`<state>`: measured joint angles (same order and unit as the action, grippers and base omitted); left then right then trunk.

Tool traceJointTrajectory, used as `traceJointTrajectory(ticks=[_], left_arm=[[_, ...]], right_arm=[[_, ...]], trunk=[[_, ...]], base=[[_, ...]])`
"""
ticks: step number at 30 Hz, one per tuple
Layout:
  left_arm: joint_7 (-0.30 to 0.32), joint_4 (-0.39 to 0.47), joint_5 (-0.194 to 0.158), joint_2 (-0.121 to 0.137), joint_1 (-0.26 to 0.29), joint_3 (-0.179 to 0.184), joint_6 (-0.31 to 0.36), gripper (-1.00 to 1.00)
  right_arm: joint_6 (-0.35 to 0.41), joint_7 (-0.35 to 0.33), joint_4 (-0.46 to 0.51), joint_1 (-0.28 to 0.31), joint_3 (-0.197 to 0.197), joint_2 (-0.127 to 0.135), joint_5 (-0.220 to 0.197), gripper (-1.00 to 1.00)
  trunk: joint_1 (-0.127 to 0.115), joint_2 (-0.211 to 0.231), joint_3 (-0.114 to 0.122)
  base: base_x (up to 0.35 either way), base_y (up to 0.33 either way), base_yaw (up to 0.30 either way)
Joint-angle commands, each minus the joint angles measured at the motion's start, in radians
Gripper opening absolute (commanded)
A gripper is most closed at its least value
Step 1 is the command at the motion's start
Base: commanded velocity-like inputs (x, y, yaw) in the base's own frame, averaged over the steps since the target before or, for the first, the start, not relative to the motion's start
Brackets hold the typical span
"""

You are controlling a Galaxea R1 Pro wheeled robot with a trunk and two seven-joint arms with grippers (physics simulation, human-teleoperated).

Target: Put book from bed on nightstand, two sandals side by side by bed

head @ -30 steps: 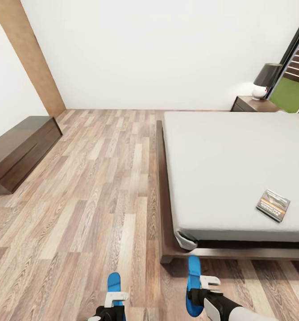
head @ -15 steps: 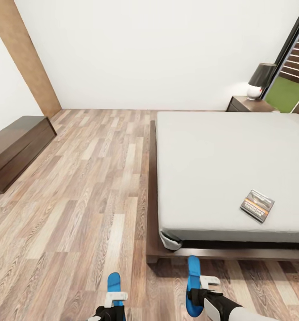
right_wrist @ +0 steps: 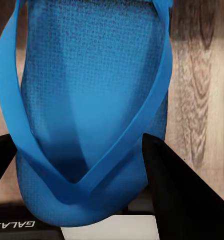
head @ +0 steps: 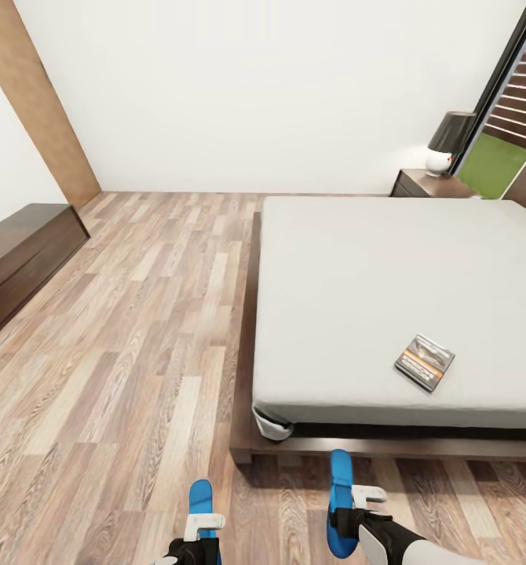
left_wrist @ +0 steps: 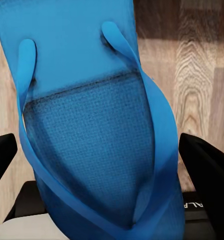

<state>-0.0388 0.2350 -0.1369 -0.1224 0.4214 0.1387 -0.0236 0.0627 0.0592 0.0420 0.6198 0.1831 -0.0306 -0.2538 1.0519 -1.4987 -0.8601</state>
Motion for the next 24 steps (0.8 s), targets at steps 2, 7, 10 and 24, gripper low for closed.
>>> traceJointTrajectory(ticks=[2, 7, 10, 24], left_arm=[[-0.004, 0.0, -0.01, 0.0, 0.0, 0.009, -0.002, -1.0], [-0.004, 0.0, -0.01, 0.0, 0.0, 0.009, -0.002, -1.0], [-0.004, 0.0, -0.01, 0.0, 0.0, 0.009, -0.002, -1.0], [-0.023, 0.111, 0.001, -0.036, 0.011, 0.022, 0.118, -1.0]], right_arm=[[0.006, 0.005, 0.002, 0.0, 0.009, 0.0, -0.009, -1.0], [0.006, 0.005, 0.002, 0.0, 0.009, 0.0, -0.009, -1.0], [0.006, 0.004, 0.002, 0.0, 0.008, 0.0, -0.009, -1.0], [0.056, 0.004, 0.003, 0.0, 0.016, -0.004, 0.002, -1.0]], trunk=[[0.0, 0.0, -0.001], [0.0, 0.0, -0.001], [0.0, 0.0, -0.001], [0.0, 0.0, -0.001]], base=[[-0.019, -0.288, 0.0], [-0.135, -0.262, 0.0], [-0.222, -0.219, 0.0], [-0.024, -0.022, 0.0]])
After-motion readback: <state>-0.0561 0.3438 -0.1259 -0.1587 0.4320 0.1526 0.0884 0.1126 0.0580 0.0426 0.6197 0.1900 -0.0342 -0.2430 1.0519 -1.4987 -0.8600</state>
